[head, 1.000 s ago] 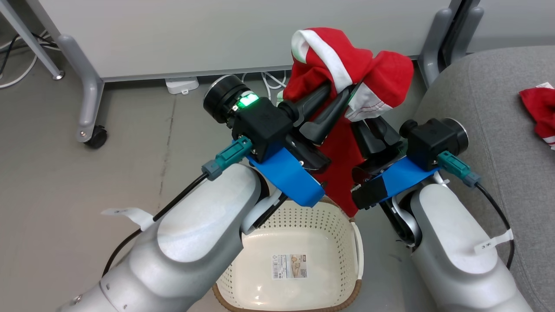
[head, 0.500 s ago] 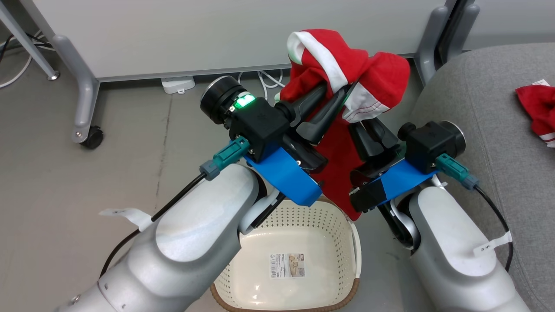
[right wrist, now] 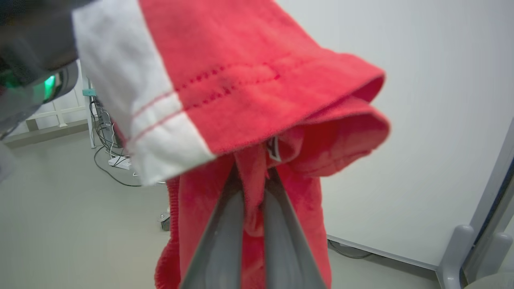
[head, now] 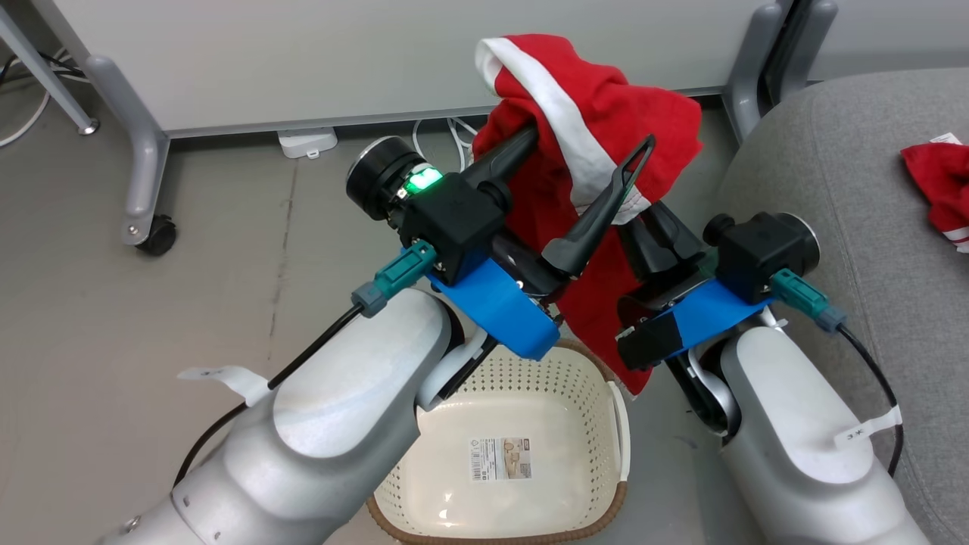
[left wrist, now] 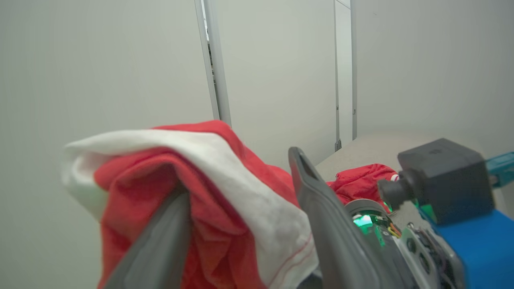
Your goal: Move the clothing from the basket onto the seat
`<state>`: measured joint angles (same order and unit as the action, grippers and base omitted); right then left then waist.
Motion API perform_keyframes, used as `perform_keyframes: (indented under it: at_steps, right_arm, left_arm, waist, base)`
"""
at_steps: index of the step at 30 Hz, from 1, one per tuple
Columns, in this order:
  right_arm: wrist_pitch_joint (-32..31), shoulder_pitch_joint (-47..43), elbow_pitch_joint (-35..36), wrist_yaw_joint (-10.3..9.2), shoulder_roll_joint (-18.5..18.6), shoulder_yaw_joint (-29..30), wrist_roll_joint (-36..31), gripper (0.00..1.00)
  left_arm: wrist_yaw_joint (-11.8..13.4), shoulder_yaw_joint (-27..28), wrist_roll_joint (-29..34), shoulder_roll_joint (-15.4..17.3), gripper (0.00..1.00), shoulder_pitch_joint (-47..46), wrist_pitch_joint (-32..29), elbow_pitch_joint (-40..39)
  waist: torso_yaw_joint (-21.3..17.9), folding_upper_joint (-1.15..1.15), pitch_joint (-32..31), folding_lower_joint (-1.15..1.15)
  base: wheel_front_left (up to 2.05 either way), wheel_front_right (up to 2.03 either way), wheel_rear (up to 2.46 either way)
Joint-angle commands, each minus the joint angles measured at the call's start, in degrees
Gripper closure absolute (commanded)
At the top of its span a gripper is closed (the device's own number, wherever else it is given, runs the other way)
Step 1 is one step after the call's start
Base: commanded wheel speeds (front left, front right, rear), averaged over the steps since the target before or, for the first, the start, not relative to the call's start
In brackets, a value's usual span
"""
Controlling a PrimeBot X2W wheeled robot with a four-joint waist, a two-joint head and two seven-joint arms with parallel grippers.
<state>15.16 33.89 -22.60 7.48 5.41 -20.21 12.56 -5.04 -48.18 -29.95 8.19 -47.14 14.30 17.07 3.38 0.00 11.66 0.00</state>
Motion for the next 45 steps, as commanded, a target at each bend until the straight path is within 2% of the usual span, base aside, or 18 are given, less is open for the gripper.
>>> perform_keyframes:
  at_steps: [1,9,18,37,45]
  right_arm:
    - [-0.02,-0.13,0.33,0.03,0.37,0.37,0.16,1.00]
    - [-0.01,-0.05,1.61,0.02,1.02,5.72,-0.30,1.00]
    - [0.00,-1.28,4.99,0.03,2.47,12.82,-1.04,1.00]
    - [-0.01,-7.45,11.95,0.03,0.08,21.47,-0.80,1.00]
    - [-0.01,-10.84,13.97,0.03,-0.62,24.27,-0.80,1.00]
  left_arm:
    - [0.22,-0.06,0.24,-0.01,0.00,0.45,0.43,0.29]
    - [0.48,-0.45,0.42,0.59,0.00,1.18,0.45,0.67]
    - [0.76,-1.00,0.74,2.73,0.00,2.44,0.33,0.58]
    - [1.01,-3.91,2.36,5.17,0.00,2.45,-1.09,-0.89]
    - [1.19,-5.31,3.28,5.48,0.00,2.24,-1.67,-0.68]
  waist:
    - [0.05,0.00,0.22,0.00]
    - [-0.30,0.00,2.44,0.00]
    - [-3.57,0.00,5.37,0.00]
    - [-16.26,0.00,8.86,0.00]
    - [-19.40,0.00,9.59,0.00]
  base:
    - [0.00,0.00,0.00]
    - [0.00,0.00,0.00]
    - [0.00,0.00,0.00]
    - [0.00,0.00,0.00]
    - [0.00,0.00,0.00]
